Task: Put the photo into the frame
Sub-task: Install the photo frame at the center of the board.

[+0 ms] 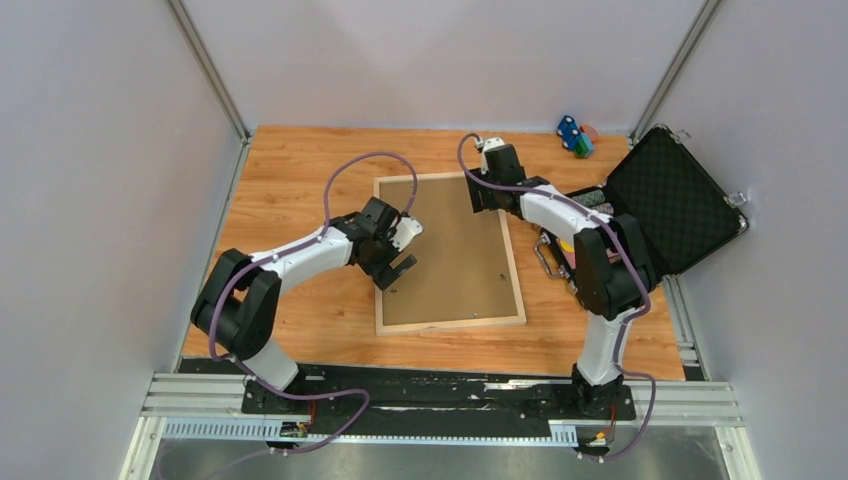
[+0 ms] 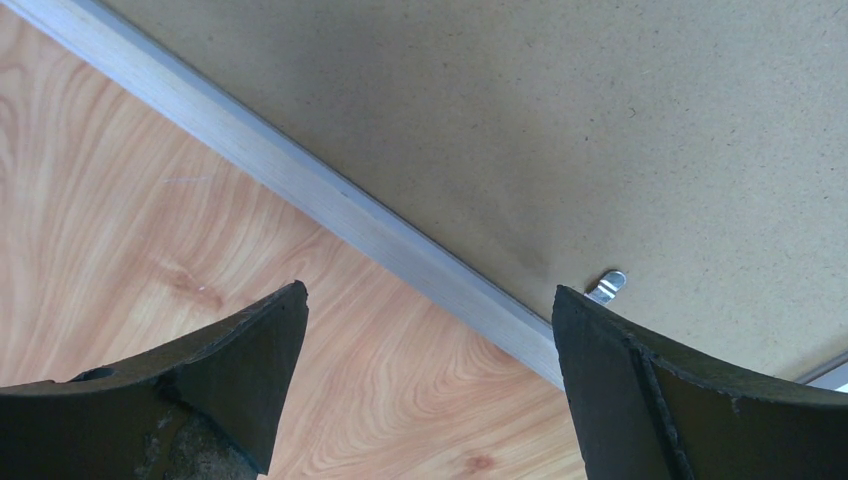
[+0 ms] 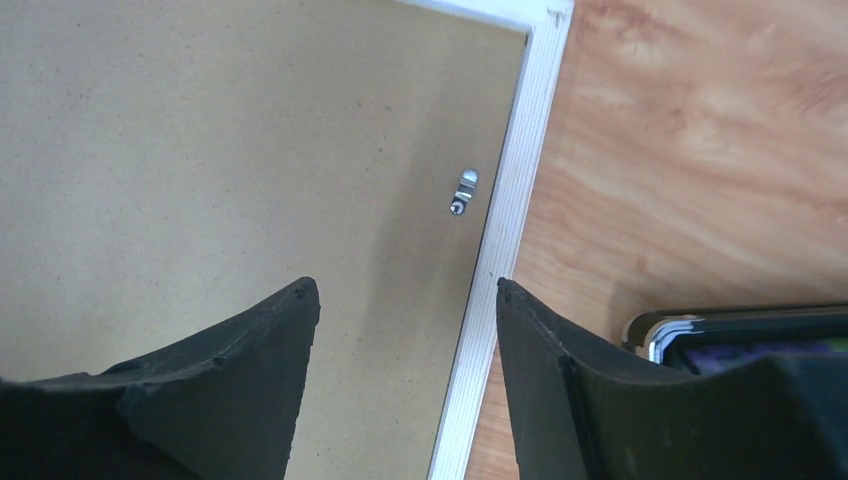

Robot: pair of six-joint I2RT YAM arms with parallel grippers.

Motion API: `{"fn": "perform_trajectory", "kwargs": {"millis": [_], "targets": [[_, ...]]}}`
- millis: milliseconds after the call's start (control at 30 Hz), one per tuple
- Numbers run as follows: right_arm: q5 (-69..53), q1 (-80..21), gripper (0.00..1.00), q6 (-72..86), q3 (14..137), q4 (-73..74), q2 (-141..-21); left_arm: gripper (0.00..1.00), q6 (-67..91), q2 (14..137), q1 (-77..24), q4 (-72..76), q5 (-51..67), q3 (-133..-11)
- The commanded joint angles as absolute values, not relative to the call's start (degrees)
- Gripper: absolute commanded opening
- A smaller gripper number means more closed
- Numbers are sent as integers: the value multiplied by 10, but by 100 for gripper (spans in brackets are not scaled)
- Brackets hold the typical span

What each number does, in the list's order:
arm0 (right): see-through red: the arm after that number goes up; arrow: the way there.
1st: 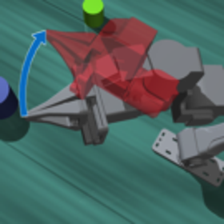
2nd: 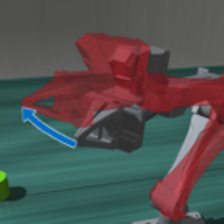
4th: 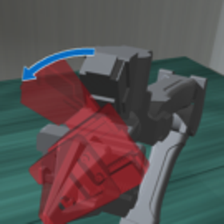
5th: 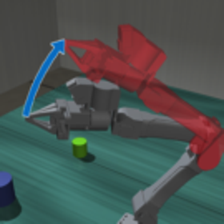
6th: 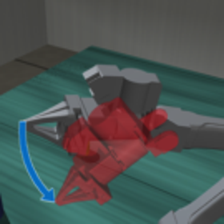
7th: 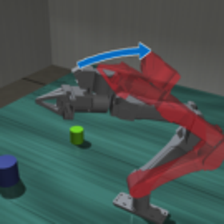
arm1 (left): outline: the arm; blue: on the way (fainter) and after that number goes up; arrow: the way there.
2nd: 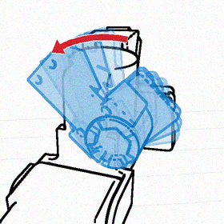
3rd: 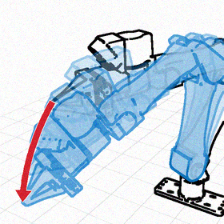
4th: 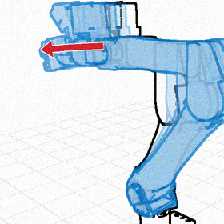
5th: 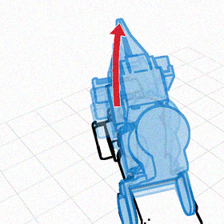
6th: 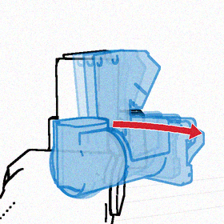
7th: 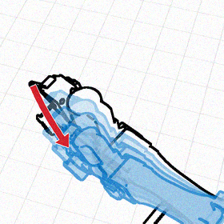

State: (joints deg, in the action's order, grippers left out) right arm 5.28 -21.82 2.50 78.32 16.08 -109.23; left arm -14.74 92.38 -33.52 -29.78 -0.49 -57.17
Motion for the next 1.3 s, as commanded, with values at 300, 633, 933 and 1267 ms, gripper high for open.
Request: {"fn": "perform_trajectory", "kwargs": {"millis": [300,633,933,1267], "targets": [[209,-252,65,-119,820,167,-1101,100,-165,902,-336,-291,-33,-581],[183,-250,64,-105,811,167,-1112,100,-161,916,-336,-284,-10,-578],[142,-223,62,-76,798,167,-1117,100,-150,927,-336,-286,-4,-588],[55,-182,52,-33,790,179,-1136,100,-148,923,-336,-284,9,-584]]}}
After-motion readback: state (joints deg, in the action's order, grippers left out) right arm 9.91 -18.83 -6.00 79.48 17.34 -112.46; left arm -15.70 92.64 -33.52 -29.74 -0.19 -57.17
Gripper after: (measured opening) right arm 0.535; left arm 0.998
